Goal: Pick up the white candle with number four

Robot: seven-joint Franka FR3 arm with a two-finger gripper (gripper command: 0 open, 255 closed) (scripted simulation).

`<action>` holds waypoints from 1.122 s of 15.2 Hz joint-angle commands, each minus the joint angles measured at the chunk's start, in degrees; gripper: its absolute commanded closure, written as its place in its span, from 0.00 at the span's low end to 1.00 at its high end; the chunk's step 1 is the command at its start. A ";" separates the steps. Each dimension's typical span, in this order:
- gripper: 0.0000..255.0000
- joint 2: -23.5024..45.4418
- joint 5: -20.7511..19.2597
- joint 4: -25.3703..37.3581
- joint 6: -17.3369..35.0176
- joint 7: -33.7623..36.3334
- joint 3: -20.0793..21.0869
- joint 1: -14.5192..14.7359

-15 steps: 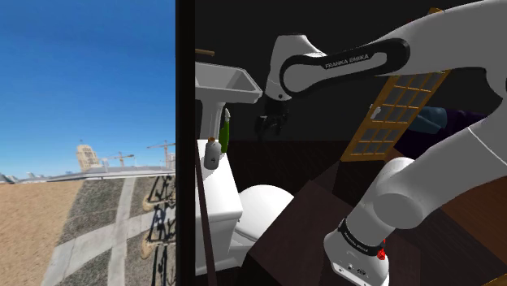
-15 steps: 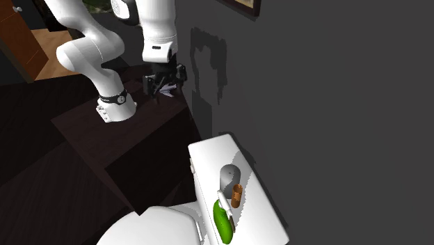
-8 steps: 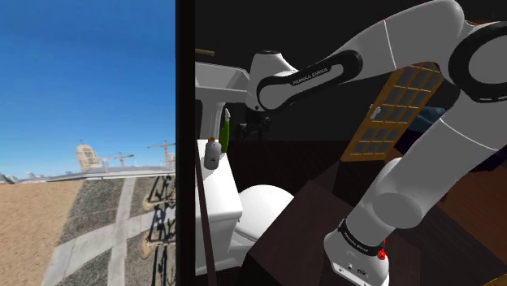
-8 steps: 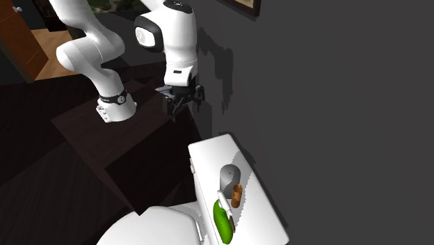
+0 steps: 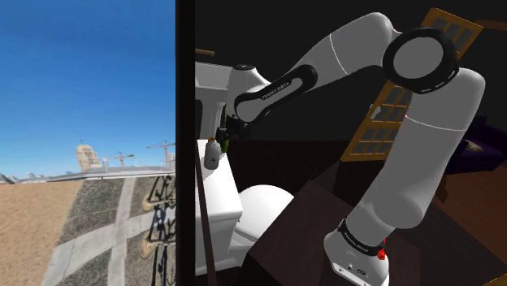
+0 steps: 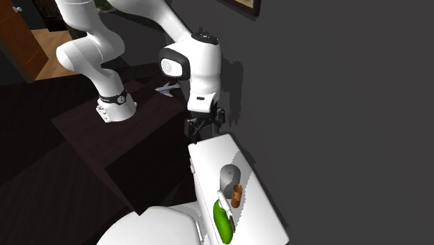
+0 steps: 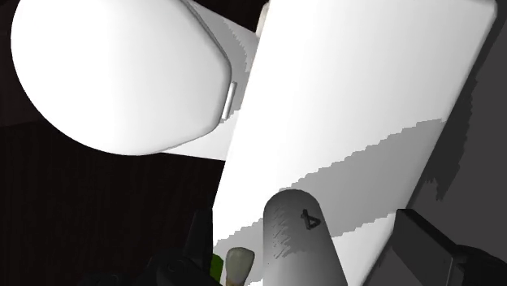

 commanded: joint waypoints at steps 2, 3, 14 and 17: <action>0.00 7.18 -2.32 5.62 2.36 3.94 -1.03 0.81; 0.00 9.35 -2.89 7.59 2.82 5.03 -1.45 1.13; 0.00 24.36 -5.33 20.42 6.51 10.68 -4.40 3.09; 0.00 25.91 -5.61 20.74 7.74 11.05 -4.64 3.23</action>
